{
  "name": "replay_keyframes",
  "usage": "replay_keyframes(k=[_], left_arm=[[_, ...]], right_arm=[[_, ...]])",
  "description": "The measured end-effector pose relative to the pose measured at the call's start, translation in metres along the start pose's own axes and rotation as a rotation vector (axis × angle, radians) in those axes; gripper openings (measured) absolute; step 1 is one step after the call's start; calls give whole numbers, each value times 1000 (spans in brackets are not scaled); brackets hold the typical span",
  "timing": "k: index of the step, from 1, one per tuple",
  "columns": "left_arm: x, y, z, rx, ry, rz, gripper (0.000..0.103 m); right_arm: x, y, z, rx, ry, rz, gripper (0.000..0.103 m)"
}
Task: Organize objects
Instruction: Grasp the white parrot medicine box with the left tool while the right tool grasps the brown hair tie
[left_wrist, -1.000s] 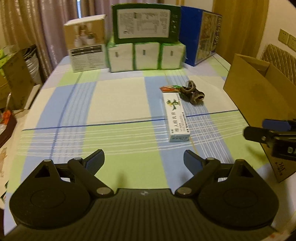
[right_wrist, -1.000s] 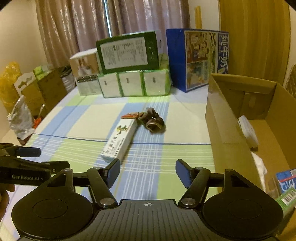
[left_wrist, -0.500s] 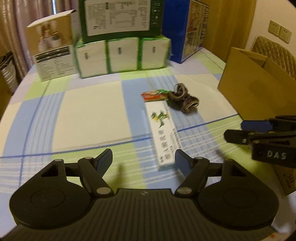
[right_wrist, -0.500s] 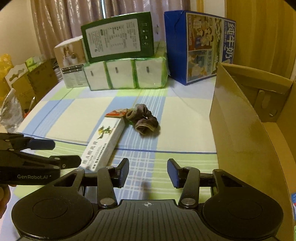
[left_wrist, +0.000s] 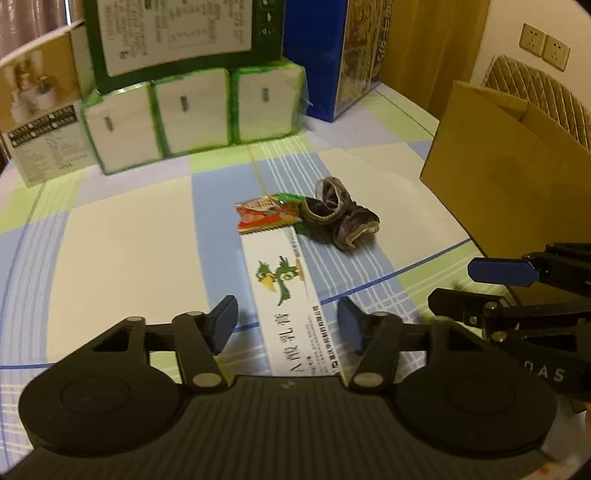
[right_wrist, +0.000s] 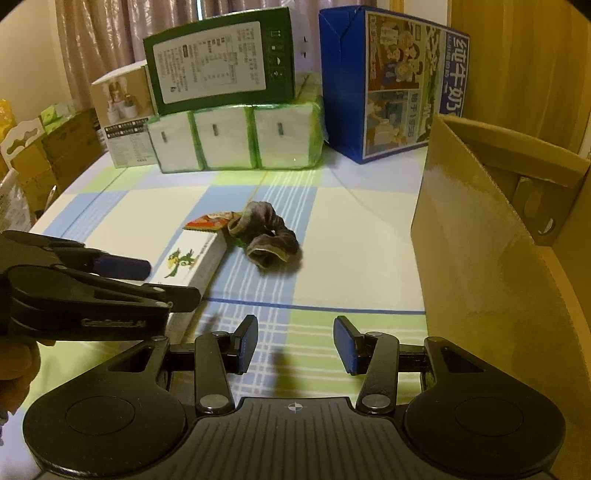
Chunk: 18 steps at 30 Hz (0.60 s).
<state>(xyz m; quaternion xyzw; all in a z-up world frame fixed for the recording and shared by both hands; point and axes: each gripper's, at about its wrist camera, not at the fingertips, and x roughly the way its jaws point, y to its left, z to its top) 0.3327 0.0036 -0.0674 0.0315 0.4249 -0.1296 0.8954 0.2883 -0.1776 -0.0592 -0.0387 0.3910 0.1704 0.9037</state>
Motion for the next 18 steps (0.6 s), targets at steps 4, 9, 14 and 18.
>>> replay_keyframes(k=[4, 9, 14, 18], left_arm=[[2, 1, -1, -3, 10, 18, 33], [-16, 9, -8, 31, 19, 100, 33], [-34, 34, -16, -14, 1, 169, 33], [-35, 51, -21, -64, -1, 179, 33]], right_arm=[[3, -2, 2, 3, -13, 10, 44], [8, -1, 8, 24, -42, 59, 44], [19, 4, 22, 60, -79, 89, 52], [31, 9, 33, 71, -114, 103, 59]])
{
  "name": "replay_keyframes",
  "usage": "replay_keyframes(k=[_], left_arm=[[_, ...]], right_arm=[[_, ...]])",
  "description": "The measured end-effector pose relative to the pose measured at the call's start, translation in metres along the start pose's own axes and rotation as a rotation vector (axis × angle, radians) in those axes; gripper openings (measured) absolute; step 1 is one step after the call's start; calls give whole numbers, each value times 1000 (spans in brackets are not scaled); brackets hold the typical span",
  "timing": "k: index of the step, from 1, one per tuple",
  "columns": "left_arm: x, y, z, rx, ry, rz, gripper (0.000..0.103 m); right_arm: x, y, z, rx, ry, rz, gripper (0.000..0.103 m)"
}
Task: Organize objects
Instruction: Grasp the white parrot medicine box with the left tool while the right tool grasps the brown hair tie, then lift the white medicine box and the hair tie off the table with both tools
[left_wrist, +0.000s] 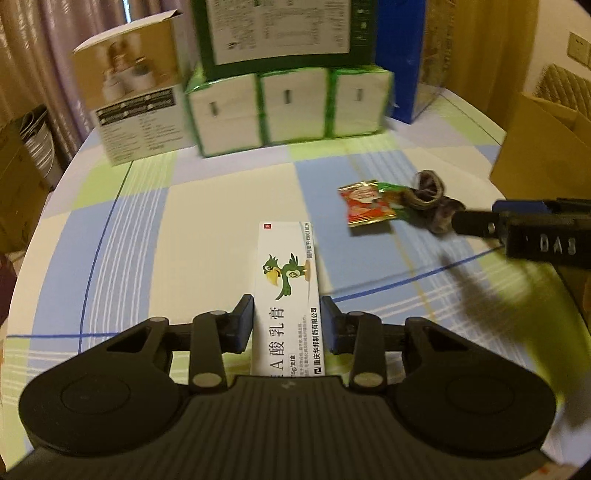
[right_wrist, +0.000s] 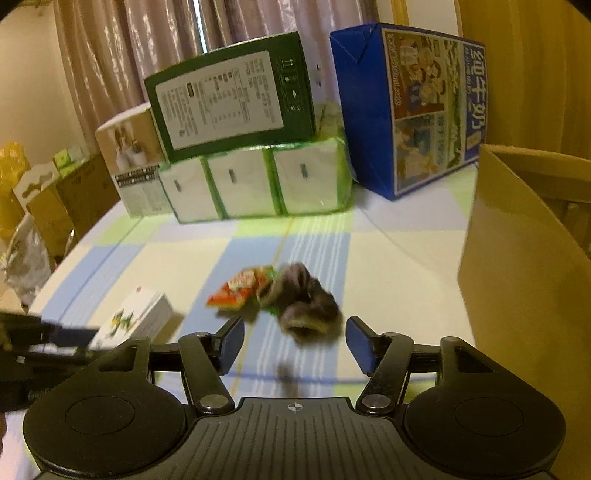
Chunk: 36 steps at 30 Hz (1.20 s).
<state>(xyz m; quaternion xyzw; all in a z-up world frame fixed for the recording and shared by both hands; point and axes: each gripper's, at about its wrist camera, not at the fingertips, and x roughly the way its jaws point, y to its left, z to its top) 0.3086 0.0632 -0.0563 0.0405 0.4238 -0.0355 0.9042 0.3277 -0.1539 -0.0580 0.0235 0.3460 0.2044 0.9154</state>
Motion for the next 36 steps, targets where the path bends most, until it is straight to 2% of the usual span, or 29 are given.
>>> replay_keyframes(k=[4, 9, 12, 14, 15, 19, 24, 25, 36], left_arm=[[6, 1, -1, -7, 11, -6, 33], [8, 0, 0, -13, -7, -17, 41], [7, 0, 2, -23, -26, -16, 44], [8, 0, 3, -29, -25, -17, 44], [9, 0, 3, -29, -23, -16, 44], [15, -1, 1, -21, -10, -18, 44], [23, 1, -2, -31, 12, -18, 41], [24, 2, -3, -33, 15, -21, 34], [5, -9, -20, -46, 68, -37, 33]], right_arm=[[16, -2, 5, 20, -17, 8, 59], [34, -16, 9, 151, -31, 54, 59], [42, -19, 10, 202, -17, 32, 58], [48, -19, 8, 222, 14, 14, 46], [48, -17, 7, 207, 18, -2, 34], [44, -12, 6, 151, 28, -40, 25], [35, -4, 3, 67, 51, -80, 23], [33, -2, 1, 49, 57, -83, 23], [-1, 7, -22, 10, 136, -56, 23]])
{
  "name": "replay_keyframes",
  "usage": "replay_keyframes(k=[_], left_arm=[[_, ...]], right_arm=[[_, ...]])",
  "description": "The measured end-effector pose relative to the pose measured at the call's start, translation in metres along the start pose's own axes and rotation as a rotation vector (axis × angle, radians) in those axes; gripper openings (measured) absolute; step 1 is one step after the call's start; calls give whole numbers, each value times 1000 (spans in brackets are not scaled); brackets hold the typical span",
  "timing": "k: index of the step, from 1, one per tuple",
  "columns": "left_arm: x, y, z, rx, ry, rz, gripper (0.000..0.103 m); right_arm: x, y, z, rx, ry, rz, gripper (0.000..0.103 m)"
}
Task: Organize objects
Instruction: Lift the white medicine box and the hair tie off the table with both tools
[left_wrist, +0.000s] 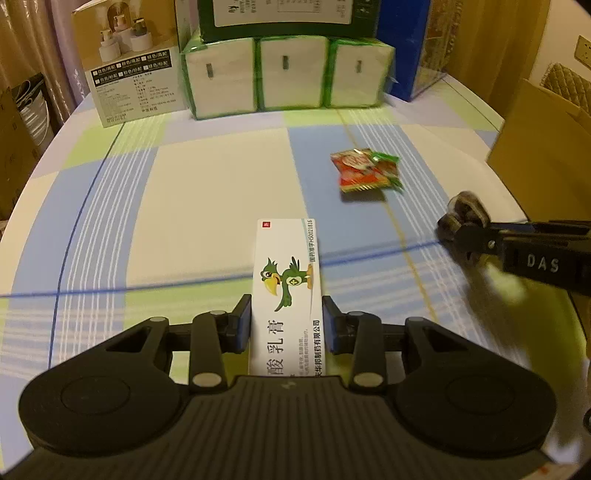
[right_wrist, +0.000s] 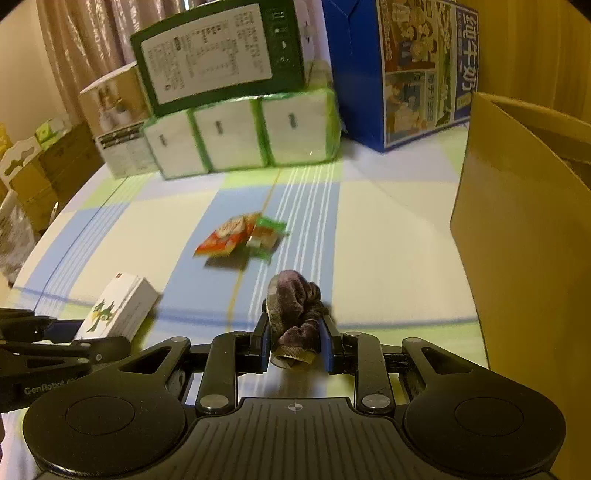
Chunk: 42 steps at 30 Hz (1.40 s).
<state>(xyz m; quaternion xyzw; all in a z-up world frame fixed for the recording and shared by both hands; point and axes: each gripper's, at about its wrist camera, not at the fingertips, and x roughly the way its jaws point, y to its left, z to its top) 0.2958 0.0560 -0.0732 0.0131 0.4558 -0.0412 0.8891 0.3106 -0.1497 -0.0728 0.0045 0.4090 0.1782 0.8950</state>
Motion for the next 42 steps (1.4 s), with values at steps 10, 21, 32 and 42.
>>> replay_keyframes(k=[10, 21, 32, 42], left_arm=[[-33, -18, -34, -2, 29, -9, 33], [-56, -32, -47, -17, 6, -22, 33], [-65, -34, -54, -25, -7, -49, 33], [-65, -36, -49, -27, -20, -63, 33]], right_arm=[[-39, 3, -19, 11, 1, 14, 23], [-73, 12, -51, -39, 21, 0, 23], [-73, 26, -60, -74, 38, 2, 23], [-70, 24, -59, -64, 53, 13, 23]])
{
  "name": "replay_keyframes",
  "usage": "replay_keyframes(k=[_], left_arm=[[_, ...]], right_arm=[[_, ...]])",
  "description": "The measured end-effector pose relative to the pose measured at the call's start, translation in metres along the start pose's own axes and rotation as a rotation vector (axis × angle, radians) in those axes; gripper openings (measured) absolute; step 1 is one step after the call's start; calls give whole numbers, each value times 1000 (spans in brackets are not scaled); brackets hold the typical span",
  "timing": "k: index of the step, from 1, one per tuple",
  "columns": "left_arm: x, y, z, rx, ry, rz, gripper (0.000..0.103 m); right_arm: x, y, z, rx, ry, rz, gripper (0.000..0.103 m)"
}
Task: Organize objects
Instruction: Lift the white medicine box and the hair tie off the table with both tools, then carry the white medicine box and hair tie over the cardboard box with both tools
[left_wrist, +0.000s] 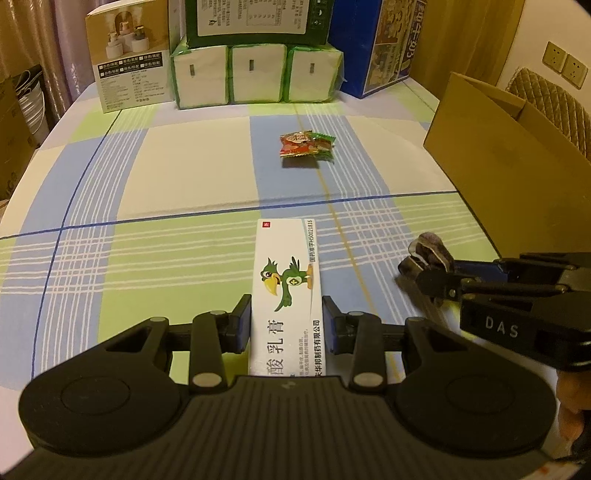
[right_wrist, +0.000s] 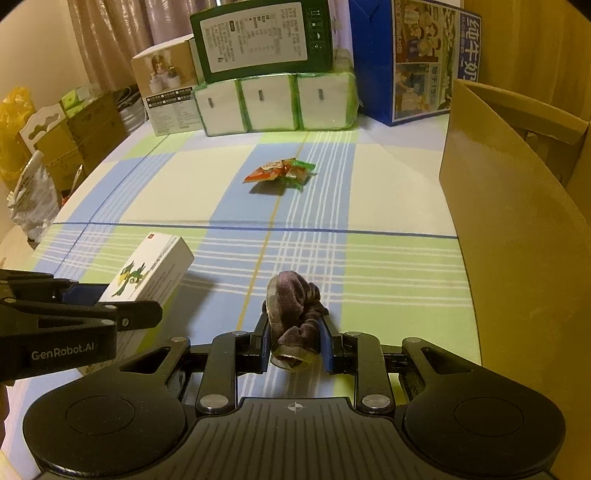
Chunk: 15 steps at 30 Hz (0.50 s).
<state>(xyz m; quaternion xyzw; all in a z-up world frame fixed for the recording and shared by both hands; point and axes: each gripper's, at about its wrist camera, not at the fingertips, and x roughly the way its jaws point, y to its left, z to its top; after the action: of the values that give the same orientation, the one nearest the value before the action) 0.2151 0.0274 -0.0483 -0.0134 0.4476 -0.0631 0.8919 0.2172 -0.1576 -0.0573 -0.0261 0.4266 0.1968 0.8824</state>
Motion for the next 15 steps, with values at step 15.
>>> replay_keyframes(k=[15], left_arm=[[-49, -12, -6, -85, -53, -6, 33]], right_arm=[[-60, 3, -15, 34, -43, 0, 23]])
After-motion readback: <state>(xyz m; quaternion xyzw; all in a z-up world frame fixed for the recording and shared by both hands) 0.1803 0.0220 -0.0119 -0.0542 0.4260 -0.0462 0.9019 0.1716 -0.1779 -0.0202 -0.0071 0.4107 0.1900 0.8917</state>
